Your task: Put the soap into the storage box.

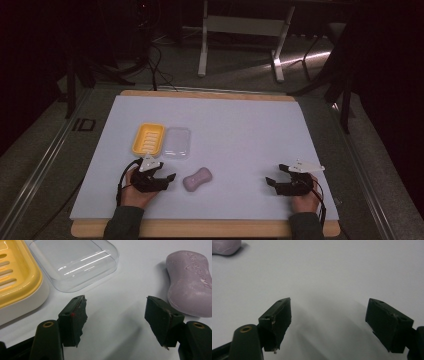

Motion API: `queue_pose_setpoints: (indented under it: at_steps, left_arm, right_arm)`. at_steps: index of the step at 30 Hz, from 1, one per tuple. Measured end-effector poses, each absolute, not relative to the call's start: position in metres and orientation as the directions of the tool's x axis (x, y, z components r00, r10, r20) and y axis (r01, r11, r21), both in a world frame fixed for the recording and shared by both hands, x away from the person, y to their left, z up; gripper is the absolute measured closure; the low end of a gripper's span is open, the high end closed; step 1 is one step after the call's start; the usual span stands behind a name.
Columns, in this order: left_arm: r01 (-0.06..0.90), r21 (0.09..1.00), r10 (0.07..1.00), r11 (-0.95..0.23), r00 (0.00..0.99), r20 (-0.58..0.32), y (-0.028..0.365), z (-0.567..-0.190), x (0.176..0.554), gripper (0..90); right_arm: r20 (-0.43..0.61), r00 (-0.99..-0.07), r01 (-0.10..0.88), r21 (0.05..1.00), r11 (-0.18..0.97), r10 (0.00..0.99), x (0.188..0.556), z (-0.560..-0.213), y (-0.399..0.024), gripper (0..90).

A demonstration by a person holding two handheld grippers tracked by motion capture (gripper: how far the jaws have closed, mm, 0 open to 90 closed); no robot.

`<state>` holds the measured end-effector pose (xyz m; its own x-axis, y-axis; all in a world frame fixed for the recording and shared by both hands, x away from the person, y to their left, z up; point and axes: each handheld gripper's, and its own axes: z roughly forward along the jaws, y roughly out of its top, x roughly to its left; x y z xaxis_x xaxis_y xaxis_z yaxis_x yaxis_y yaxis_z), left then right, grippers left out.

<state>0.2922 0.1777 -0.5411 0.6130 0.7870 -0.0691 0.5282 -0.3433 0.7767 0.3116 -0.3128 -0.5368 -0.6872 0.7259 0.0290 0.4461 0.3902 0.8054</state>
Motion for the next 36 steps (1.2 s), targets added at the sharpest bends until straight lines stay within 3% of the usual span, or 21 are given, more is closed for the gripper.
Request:
queue_pose_setpoints:
  at_steps: [17, 36]
  left_arm:
    - [0.580, 0.738, 0.801, -0.346, 0.592, -0.089, 0.178, -0.540, 0.298, 36.6]
    - [0.576, 0.703, 0.761, -0.418, 0.645, -0.076, 0.172, -0.500, 0.297, 37.3]
  right_arm:
    - [0.012, -0.687, 0.438, 0.805, 0.400, 0.727, 0.311, -0.537, -0.312, 19.0]
    - [-0.006, -0.685, 0.425, 0.809, 0.407, 0.728, 0.309, -0.536, -0.311, 19.1]
